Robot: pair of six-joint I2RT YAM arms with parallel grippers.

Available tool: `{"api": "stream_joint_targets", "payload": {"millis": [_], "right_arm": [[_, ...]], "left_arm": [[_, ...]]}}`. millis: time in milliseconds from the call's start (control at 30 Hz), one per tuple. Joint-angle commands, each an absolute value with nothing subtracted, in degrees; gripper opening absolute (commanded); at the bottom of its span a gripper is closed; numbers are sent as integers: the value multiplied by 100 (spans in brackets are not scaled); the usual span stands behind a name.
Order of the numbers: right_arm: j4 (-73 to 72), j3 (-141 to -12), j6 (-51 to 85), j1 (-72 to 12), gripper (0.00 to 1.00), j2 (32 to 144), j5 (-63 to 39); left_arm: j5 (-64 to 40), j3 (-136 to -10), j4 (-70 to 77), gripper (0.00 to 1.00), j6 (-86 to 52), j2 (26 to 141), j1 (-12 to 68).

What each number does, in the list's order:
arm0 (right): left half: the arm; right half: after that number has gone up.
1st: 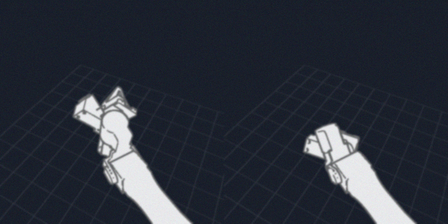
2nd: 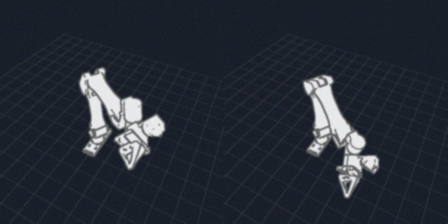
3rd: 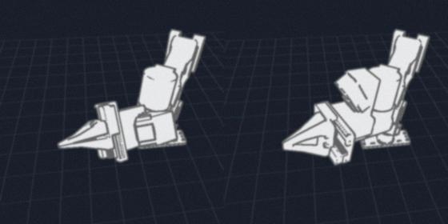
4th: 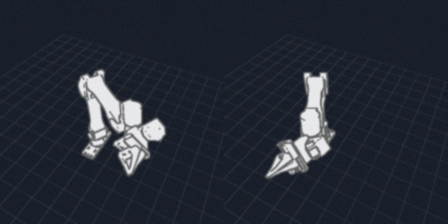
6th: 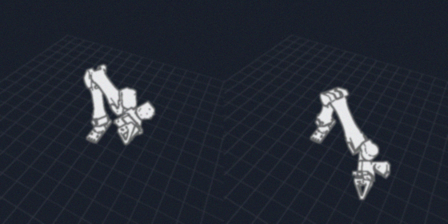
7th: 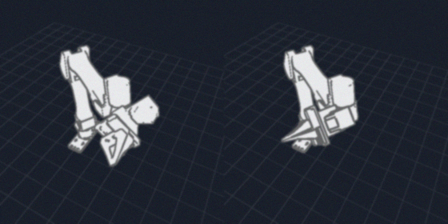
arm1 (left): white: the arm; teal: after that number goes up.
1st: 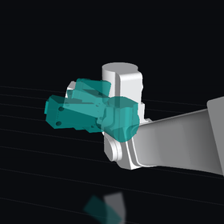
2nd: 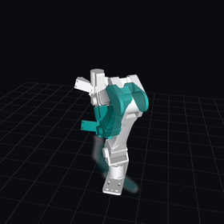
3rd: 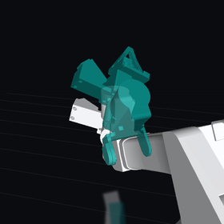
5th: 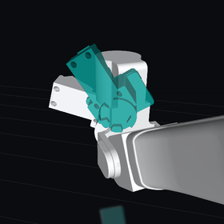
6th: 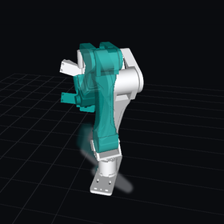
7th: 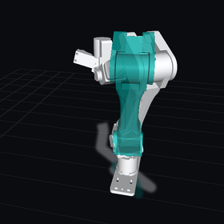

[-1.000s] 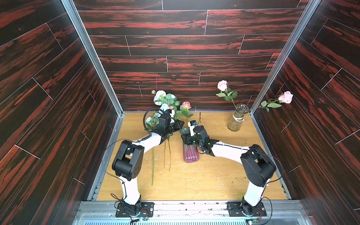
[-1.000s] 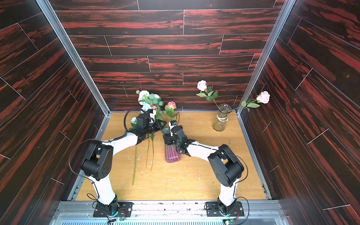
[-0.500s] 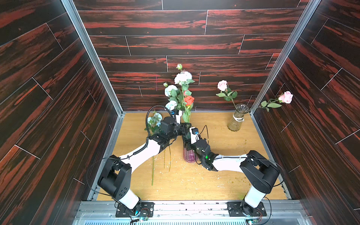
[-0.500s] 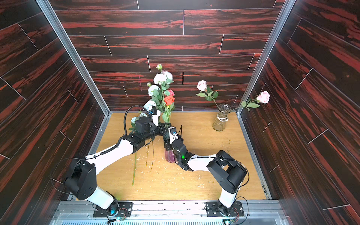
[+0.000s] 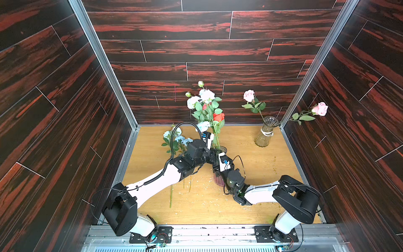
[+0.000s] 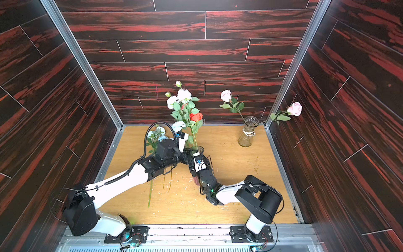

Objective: Pick out blue flowers from the vase
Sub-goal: Pick up the vase from the center of the board.

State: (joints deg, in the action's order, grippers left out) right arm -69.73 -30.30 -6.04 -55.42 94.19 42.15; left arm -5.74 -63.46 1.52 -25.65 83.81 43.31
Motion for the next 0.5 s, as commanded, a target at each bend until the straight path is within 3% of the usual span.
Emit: {"api": "stream_joint_targets", "payload": {"millis": [0,233,467], "right_arm": [[-8729,-3107,-1044,-5641,0,8868,4447],[-8989,-2753,-1069,-5660,0,8364,4430],[-9219,-2553,-818,-5656,0,8136,4386]], "left_arm": [[-331,-6529,-333,45,-2363,8122,4614],[-192,-6820,-709,72,-2370,7863,4940],[-261,-7242,-1071,83,-2402,7713,5100]]}}
